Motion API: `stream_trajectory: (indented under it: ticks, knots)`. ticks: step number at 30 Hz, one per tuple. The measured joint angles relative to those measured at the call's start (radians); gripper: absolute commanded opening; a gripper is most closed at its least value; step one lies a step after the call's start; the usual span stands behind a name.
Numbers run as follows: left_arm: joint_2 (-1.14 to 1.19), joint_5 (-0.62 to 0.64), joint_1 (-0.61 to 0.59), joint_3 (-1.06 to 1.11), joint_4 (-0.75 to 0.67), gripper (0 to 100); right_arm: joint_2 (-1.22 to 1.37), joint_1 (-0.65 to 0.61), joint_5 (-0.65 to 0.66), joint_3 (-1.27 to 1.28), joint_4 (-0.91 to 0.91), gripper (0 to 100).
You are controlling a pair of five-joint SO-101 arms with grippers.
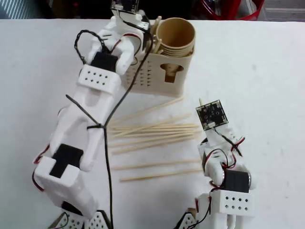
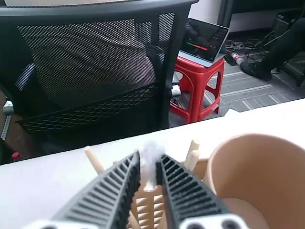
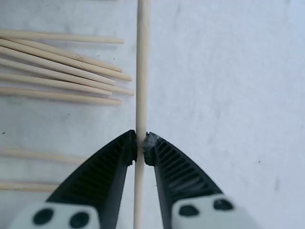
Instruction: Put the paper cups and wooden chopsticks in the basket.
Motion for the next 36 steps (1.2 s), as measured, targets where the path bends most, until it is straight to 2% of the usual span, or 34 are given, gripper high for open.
stream_trajectory:
  ticks: [10, 12, 15, 19, 23, 36]
  knots:
    - [-0.011, 0.000, -0.015, -0.110, 0.055, 8, 0.000, 0.000, 0.000, 0.000, 0.000, 1.6]
    - [-0.021, 0.000, -0.021, -0.112, 0.063, 12, 0.000, 0.000, 0.000, 0.000, 0.000, 1.6]
    - [-0.023, 0.000, -0.023, -0.112, 0.112, 19, 0.000, 0.000, 0.000, 0.000, 0.000, 1.6]
    - [-0.011, -0.006, -0.021, -0.163, 0.196, 16, 0.000, 0.000, 0.011, 0.000, 0.000, 1.6]
    - [0.077, -0.052, -0.021, -0.328, 0.264, 15, 0.000, -0.044, 0.012, 0.015, 0.000, 1.6]
    - [0.611, -0.066, -0.021, -1.036, 0.551, 15, 0.000, -0.048, 0.012, 0.017, 0.000, 1.6]
